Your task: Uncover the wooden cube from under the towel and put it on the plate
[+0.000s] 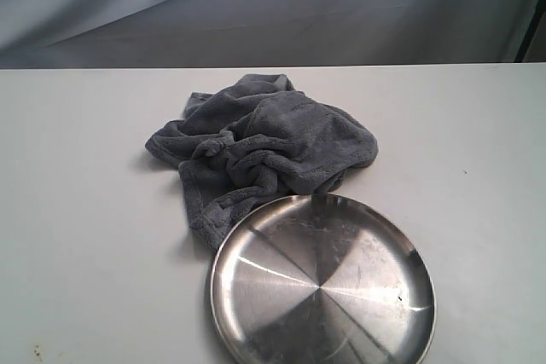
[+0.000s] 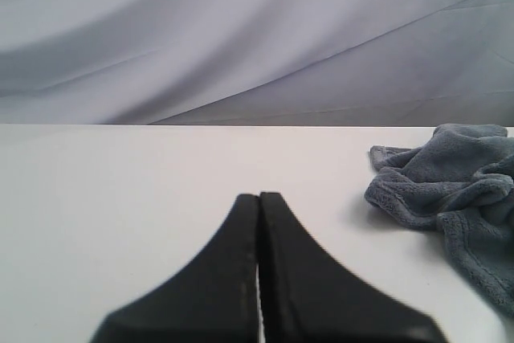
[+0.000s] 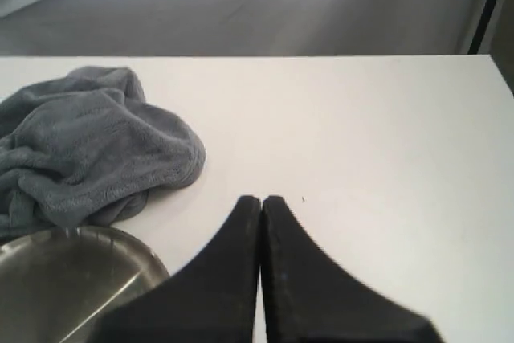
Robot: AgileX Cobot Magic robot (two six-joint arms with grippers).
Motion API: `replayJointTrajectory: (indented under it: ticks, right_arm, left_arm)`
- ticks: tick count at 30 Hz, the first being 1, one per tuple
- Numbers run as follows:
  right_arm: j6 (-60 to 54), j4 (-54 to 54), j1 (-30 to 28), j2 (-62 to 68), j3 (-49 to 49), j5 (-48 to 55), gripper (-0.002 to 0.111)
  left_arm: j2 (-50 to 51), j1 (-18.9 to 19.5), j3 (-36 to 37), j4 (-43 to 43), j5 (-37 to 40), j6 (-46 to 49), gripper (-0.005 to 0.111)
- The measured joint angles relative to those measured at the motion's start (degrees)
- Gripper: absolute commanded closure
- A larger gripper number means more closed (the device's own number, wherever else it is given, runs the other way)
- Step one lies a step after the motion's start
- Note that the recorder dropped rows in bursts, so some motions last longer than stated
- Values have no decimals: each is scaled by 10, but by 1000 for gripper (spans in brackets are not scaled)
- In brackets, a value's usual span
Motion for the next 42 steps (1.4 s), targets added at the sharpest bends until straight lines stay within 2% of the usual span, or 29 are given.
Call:
replayJointTrajectory:
  ticks: [7,23,31,37,42]
  right_arm:
    - [-86,55,34,91,-49,63,108]
    - [-96,61,158,289,-146,101,108]
    - [-88,15,216,380,-218,141,108]
    - [-41,-96,270,454,-276,141,108]
    - [-32,-123,295,529,-326,139,108]
  left_arm:
    - [0,0,0,0,0,1,107]
    - [0,0,0,0,0,1,107]
    - [0,0,0,0,0,1,107]
    - [0,0,0,0,0,1,107]
    - [0,0,0,0,0,1,107]
